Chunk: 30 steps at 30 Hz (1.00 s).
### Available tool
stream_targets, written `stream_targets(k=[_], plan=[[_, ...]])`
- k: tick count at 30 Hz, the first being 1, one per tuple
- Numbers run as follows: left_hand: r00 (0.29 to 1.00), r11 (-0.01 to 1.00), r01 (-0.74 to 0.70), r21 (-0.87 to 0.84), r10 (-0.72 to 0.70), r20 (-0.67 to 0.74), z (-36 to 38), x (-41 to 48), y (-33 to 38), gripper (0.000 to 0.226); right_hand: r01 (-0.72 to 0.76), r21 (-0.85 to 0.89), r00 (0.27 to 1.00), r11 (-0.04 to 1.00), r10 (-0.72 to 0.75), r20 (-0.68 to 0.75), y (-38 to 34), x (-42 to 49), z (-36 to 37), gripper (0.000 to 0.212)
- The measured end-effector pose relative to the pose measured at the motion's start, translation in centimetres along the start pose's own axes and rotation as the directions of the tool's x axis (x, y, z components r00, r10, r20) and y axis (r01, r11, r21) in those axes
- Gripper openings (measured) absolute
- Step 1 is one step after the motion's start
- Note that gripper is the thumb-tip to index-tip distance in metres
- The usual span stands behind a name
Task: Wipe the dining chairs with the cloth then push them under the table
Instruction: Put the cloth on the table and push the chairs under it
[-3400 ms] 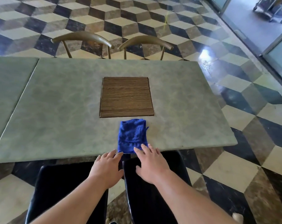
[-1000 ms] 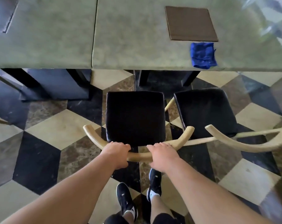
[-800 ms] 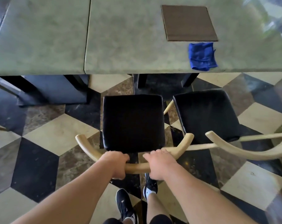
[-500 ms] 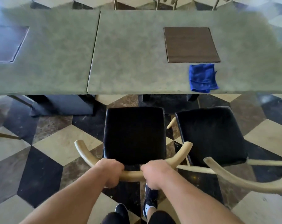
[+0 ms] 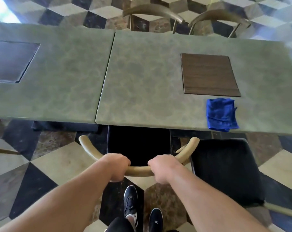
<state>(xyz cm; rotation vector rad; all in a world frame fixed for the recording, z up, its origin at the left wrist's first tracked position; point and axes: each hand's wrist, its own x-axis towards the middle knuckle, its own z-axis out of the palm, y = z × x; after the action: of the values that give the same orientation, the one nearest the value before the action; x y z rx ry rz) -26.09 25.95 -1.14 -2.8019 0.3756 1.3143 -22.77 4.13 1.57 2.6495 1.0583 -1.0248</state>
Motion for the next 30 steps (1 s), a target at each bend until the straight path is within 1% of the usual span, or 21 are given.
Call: stream_targets(k=[3,6,9,12,15,17,20,22,25,26,28,30], plan=[[1.000,0.999,-0.017,0.045,0.017,-0.013,-2.0,2.5,-1.8,0.024,-0.038,0.025,0.999,0.999,0.038,0.014,1.1,3.0,-1.1,0.021],[0.999,0.998,-0.046,0.052,0.046,-0.010,-3.0,5.0,-3.2,0.024,-0.055,0.044,0.998,0.998,0.054,0.022,2.3,5.7,-1.5,0.021],[0.998,0.999,-0.036,0.013,0.035,0.058,-1.7,6.2,-4.1,0.026,-0.019,0.013,0.998,1.000,0.018,0.059,1.9,7.3,-0.2,0.015],[0.996,0.998,-0.054,0.011,0.053,0.074,0.8,6.8,-4.4,0.028,0.000,0.002,0.997,1.000,-0.001,0.082,0.9,7.8,1.9,0.011],[0.992,0.998,-0.067,-0.018,0.069,0.109,1.1,7.4,-4.4,0.028,-0.002,0.023,0.996,1.000,0.000,0.085,1.2,8.1,2.6,0.010],[0.988,0.998,-0.057,-0.038,0.062,0.141,0.9,7.6,-4.5,0.035,-0.020,0.039,0.994,0.999,0.016,0.106,1.3,8.0,2.4,0.019],[0.987,0.997,-0.009,-0.081,0.022,0.158,0.6,7.3,-4.3,0.070,-0.062,0.097,0.992,0.993,0.051,0.111,0.8,7.7,1.7,0.040],[0.993,0.993,0.015,-0.114,-0.001,0.116,0.1,6.6,-3.5,0.093,-0.077,0.128,0.994,0.989,0.067,0.084,0.6,7.0,1.2,0.048],[0.999,0.973,0.035,-0.228,-0.035,0.005,-1.5,5.2,-1.8,0.117,-0.086,0.149,0.996,0.985,0.085,0.015,0.9,5.2,0.8,0.069],[0.999,0.972,0.027,-0.233,-0.030,-0.012,-2.1,4.9,-1.4,0.119,-0.090,0.161,0.996,0.983,0.092,-0.008,1.1,4.7,0.8,0.076],[0.999,0.981,-0.007,-0.196,-0.004,-0.052,-3.6,4.1,0.1,0.108,-0.106,0.186,0.991,0.977,0.119,-0.057,1.9,2.7,0.7,0.087],[0.996,0.986,-0.028,-0.163,0.014,-0.086,-4.8,3.5,2.0,0.102,-0.121,0.187,0.985,0.975,0.141,-0.098,3.1,0.3,0.7,0.093]])
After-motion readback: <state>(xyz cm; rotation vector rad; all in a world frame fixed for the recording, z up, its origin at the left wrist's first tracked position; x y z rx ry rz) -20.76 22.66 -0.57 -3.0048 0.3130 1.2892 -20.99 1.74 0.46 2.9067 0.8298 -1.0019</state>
